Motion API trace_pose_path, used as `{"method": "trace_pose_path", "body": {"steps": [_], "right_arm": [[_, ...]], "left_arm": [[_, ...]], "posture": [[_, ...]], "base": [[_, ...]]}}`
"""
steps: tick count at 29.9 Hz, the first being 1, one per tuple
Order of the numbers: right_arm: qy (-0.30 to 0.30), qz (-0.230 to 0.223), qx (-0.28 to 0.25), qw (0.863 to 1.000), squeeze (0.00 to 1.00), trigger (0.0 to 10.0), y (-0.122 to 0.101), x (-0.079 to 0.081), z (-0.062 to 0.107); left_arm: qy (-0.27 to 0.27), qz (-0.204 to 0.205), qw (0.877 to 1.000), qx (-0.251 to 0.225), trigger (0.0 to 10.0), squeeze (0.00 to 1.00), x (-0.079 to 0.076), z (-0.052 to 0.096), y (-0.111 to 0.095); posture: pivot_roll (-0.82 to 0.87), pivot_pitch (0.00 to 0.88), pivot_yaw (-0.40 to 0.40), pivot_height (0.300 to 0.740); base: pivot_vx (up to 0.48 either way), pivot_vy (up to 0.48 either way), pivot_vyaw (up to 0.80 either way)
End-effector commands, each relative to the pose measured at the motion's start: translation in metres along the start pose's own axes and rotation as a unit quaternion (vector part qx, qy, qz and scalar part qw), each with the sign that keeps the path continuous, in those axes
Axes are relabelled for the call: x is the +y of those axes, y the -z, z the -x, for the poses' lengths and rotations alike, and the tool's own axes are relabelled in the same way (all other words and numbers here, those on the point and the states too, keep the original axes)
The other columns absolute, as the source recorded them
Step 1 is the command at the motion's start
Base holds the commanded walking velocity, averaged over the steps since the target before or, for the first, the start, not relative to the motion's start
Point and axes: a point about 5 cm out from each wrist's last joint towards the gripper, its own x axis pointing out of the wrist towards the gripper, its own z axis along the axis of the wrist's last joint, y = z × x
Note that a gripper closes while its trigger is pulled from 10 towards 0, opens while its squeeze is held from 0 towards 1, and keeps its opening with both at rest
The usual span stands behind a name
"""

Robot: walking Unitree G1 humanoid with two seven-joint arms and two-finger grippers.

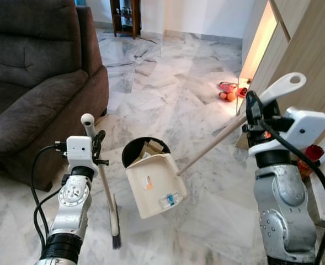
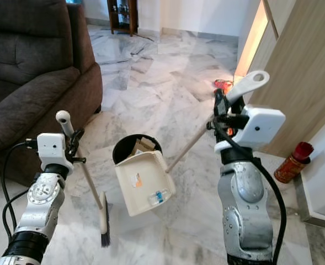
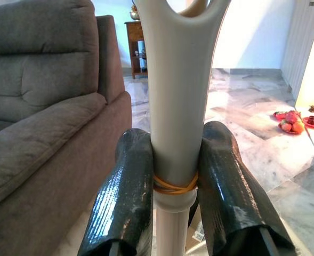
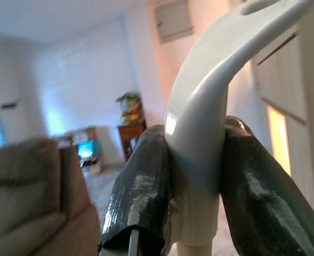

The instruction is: Sweep floor

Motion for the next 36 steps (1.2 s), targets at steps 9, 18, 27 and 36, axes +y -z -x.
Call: {"method": "trace_pose_path", "body": {"steps": [9,18,27,36], "right_arm": [[0.033,-0.009,-0.047,0.998,0.00,10.0,-0.010,-0.001,-0.015],[0.040,-0.007,-0.066,0.997,0.00,10.0,-0.013,0.001,-0.021],[0.042,-0.009,-0.068,0.997,0.00,10.0,-0.010,0.002,-0.023],[0.041,-0.013,-0.068,0.997,0.00,10.0,-0.008,0.004,-0.023]], "left_arm": [[0.009,-0.004,1.000,-0.025,10.0,0.00,-0.001,-0.003,-0.009],[0.012,-0.003,1.000,-0.024,10.0,0.00,-0.002,-0.002,-0.009],[0.012,-0.004,1.000,-0.023,10.0,0.00,-0.002,-0.002,-0.008],[0.013,-0.004,1.000,-0.023,10.0,0.00,-0.002,-0.003,-0.008]], "posture": [[-0.02,0.061,-0.019,0.740],[-0.02,0.062,-0.017,0.740],[-0.02,0.062,-0.017,0.740],[-0.02,0.047,-0.014,0.740]], "base": [[0.000,0.000,0.00],[0.000,0.000,0.00],[0.000,0.000,0.00],[0.000,0.000,0.00]]}}
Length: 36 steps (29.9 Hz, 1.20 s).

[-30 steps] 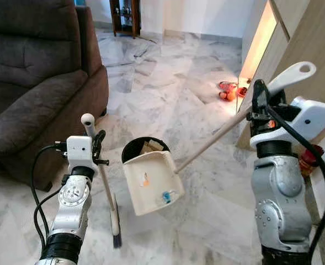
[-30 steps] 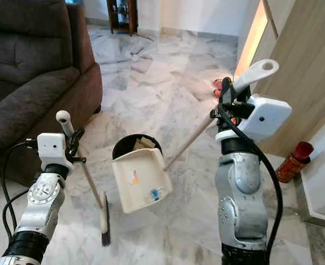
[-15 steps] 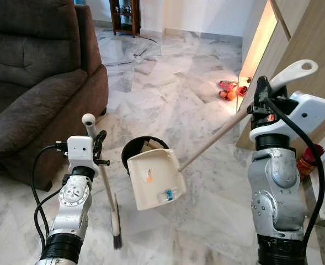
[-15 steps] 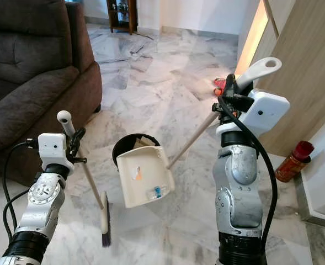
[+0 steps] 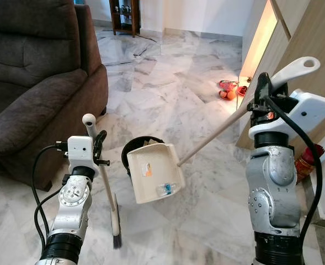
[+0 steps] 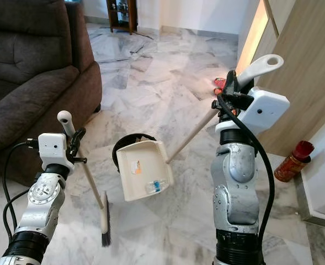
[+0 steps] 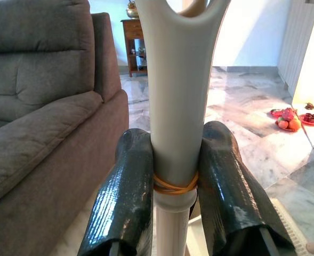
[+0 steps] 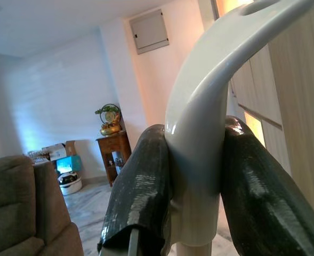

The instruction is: Sweep floor

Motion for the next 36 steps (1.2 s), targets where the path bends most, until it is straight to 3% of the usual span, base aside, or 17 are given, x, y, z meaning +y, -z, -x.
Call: {"method": "trace_pose_path", "body": {"steps": [1,31,36], "right_arm": [[-0.006,-0.017,-0.046,0.999,0.00,10.0,-0.0157,0.0049,-0.0044],[-0.008,-0.019,-0.046,0.999,0.00,10.0,-0.0144,0.0068,-0.0045],[-0.012,-0.010,-0.040,0.999,0.00,10.0,-0.0136,0.0067,-0.0051]], "left_arm": [[0.006,-0.005,1.000,-0.023,10.0,0.00,-0.0011,-0.0032,-0.0084],[0.008,-0.006,1.000,-0.023,10.0,0.00,-0.0016,-0.0039,-0.0089],[0.006,-0.006,1.000,-0.021,10.0,0.00,-0.0016,-0.0036,-0.0085]], "posture": [[-0.02,0.047,-0.014,0.740],[-0.01,0.040,-0.012,0.740],[-0.01,0.049,-0.016,0.740]], "base": [[0.000,0.000,0.00],[0.000,0.000,0.00],[0.289,0.000,0.00]]}}
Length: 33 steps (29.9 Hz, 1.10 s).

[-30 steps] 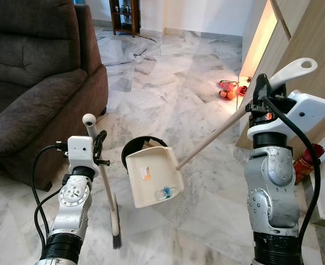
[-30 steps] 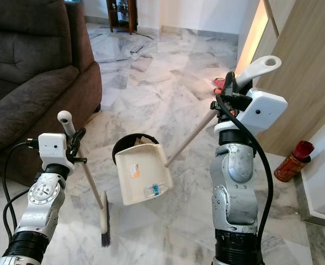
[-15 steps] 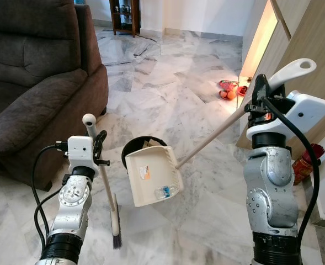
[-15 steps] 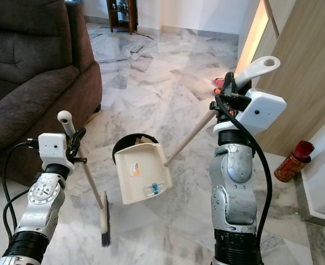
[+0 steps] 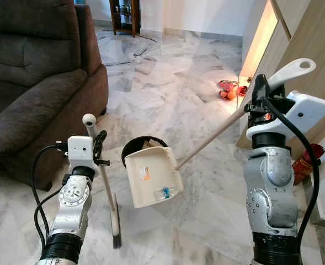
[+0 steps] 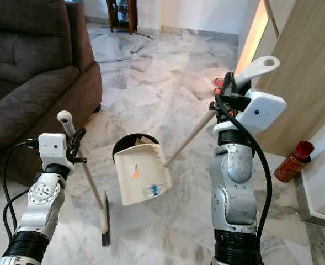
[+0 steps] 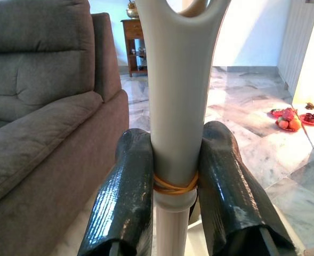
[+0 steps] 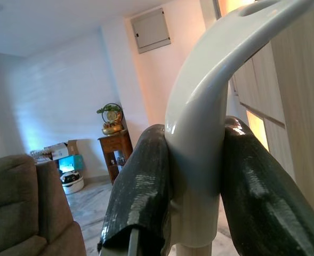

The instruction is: Sweep floor

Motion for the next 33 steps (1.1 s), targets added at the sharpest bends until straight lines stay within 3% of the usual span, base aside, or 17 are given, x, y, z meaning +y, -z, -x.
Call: {"method": "trace_pose_path", "body": {"steps": [1,27,33], "right_arm": [[-0.009,-0.008,-0.040,0.999,0.00,10.0,-0.0149,0.0051,-0.0054],[-0.021,-0.007,-0.041,0.999,0.00,10.0,-0.0156,0.0088,-0.0054],[-0.028,-0.011,-0.041,0.999,0.00,10.0,-0.0159,0.0107,-0.0049]], "left_arm": [[0.006,-0.006,1.000,-0.021,10.0,0.00,-0.0014,-0.0035,-0.0085],[0.005,-0.008,1.000,-0.023,10.0,0.00,0.0000,-0.0040,-0.0094],[0.006,-0.007,1.000,-0.023,10.0,0.00,-0.0004,-0.0042,-0.0094]], "posture": [[-0.01,0.049,-0.016,0.740],[-0.01,0.054,-0.014,0.740],[-0.01,0.054,-0.015,0.740]], "base": [[0.292,0.000,0.00],[0.316,0.000,0.00],[0.321,0.000,0.54]]}}
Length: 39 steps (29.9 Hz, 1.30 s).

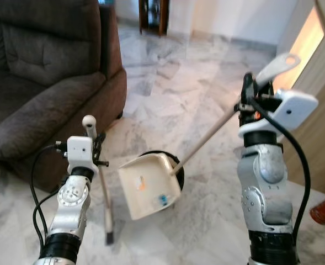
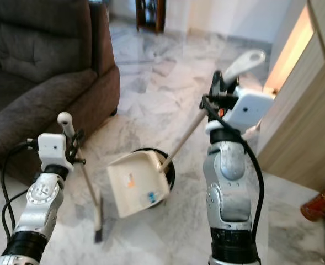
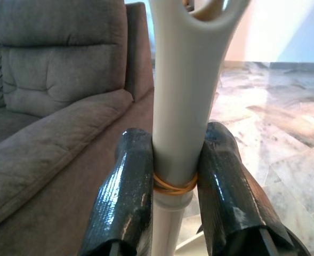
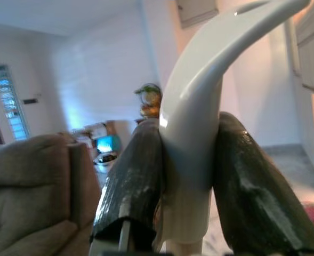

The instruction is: Sweep floor

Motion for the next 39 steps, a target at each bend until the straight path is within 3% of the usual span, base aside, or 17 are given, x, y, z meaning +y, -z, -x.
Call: {"method": "trace_pose_path", "body": {"steps": [1,32,39], "right_arm": [[-0.011,-0.013,-0.047,0.999,0.00,10.0,-0.019,0.007,-0.004],[-0.013,-0.030,-0.080,0.996,0.00,10.0,-0.032,0.010,-0.009],[-0.017,-0.035,-0.076,0.996,0.00,10.0,-0.031,0.013,-0.007]], "left_arm": [[-0.001,-0.004,1.000,-0.027,10.0,0.00,0.002,-0.004,-0.011],[0.000,-0.003,0.999,-0.033,10.0,0.00,0.002,-0.005,-0.013],[-0.001,0.001,0.999,-0.040,10.0,0.00,0.002,-0.005,-0.014]], "posture": [[-0.01,0.054,-0.015,0.740],[-0.01,0.042,-0.015,0.740],[-0.01,0.042,-0.015,0.740]], "base": [[0.319,0.000,0.00],[0.320,0.000,0.00],[0.000,0.000,0.00]]}}
